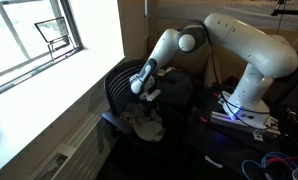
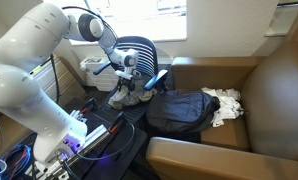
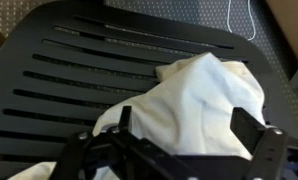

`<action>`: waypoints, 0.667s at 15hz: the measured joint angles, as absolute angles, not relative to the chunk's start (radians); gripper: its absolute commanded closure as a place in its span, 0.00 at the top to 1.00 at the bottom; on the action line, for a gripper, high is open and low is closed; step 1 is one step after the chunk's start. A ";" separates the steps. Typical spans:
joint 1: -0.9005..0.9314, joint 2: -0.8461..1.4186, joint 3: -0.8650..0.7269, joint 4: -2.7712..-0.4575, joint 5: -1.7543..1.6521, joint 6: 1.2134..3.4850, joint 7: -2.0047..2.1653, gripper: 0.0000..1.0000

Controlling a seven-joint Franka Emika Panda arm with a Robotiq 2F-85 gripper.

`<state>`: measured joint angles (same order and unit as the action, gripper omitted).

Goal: Hang the pair of shorts over the backrest of the chair

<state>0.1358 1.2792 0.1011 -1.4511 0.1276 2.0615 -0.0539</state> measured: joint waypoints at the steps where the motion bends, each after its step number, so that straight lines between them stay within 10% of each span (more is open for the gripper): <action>1: 0.144 1.287 0.093 -1.447 0.127 2.066 -0.013 1.00; 10: 0.201 1.313 0.012 -1.446 0.075 2.320 0.185 1.00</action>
<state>0.2010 1.3133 0.0122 -1.4457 0.0748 2.3195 0.1850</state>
